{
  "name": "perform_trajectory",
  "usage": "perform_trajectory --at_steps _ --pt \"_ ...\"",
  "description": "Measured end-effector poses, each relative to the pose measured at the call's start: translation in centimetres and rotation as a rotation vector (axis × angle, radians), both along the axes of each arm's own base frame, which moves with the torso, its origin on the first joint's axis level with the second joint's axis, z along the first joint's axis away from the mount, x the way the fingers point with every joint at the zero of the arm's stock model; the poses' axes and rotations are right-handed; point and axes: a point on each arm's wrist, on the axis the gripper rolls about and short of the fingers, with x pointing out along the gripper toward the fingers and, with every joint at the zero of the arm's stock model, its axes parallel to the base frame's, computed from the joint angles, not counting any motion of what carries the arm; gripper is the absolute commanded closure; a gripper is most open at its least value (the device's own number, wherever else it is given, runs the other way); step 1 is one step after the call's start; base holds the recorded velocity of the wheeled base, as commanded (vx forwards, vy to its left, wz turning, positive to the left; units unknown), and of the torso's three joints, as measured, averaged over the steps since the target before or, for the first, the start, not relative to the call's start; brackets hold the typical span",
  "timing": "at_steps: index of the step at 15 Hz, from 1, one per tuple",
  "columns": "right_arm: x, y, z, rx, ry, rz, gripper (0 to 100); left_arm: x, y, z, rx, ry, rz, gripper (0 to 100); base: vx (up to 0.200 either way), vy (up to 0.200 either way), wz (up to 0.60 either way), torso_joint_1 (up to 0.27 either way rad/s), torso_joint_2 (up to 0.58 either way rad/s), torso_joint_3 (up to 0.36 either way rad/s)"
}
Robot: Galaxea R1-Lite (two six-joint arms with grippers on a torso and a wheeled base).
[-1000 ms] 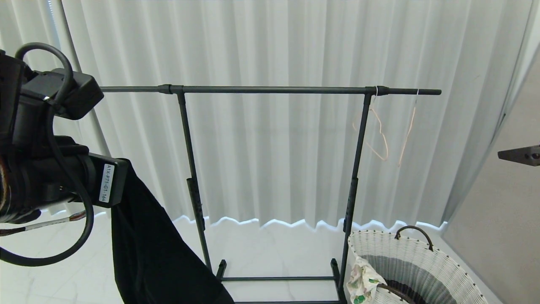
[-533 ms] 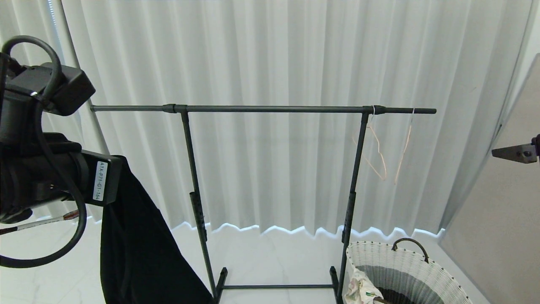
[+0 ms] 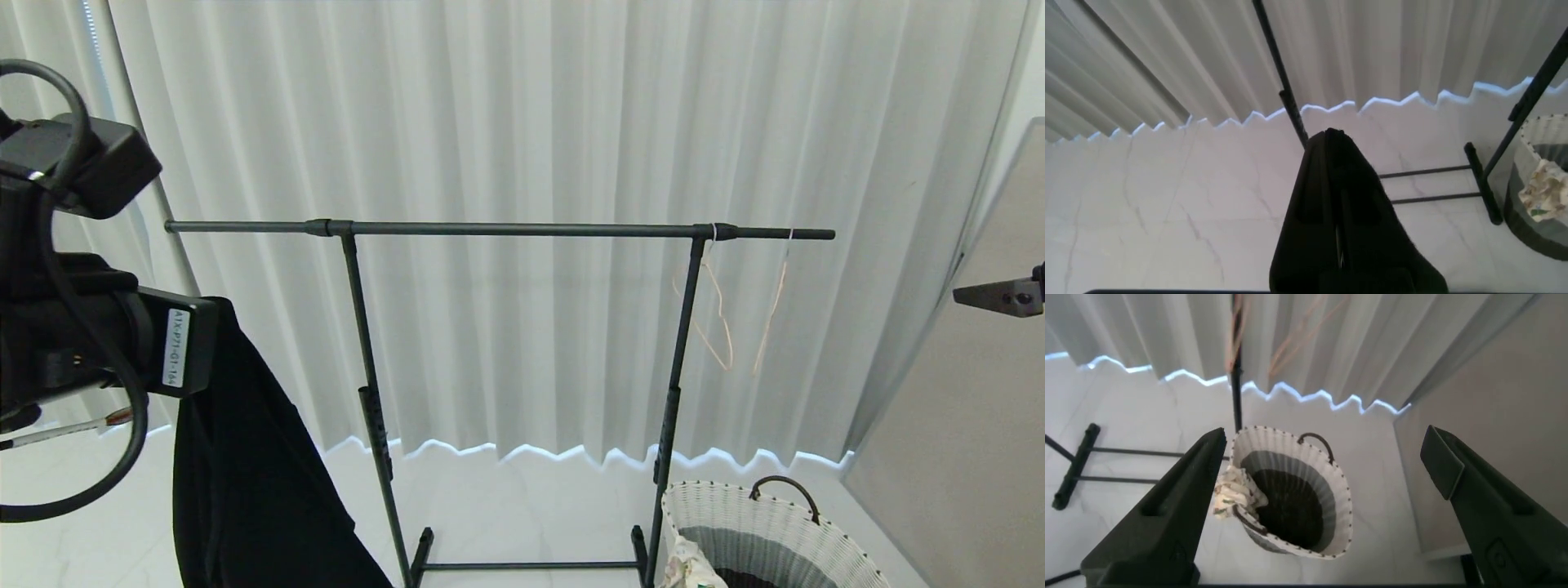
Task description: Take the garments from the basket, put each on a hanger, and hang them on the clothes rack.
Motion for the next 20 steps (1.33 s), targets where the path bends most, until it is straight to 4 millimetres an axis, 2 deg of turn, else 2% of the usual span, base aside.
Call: perform_trajectory --at_steps 2,7,12,20 --pt "0.0 0.0 0.0 -0.002 -0.001 -0.002 0 -0.1 0.0 0.1 -0.002 -0.003 -0.004 100 0.000 -0.200 0.00 0.010 -0.01 0.000" --pt "0.2 0.8 0.4 0.002 -0.045 0.038 0 -0.3 0.2 0.2 -0.009 -0.011 -0.001 100 0.000 0.000 0.00 0.000 0.00 0.000" --pt "1.1 1.4 0.3 0.009 -0.066 0.069 0 -0.4 0.2 0.3 -0.014 -0.016 -0.001 100 0.200 0.000 0.00 -0.002 0.00 0.003" --pt "3.5 2.2 -1.3 0.083 0.005 0.054 0 -0.2 0.6 0.3 -0.013 -0.016 0.025 100 0.200 0.000 0.00 0.007 0.00 0.002"
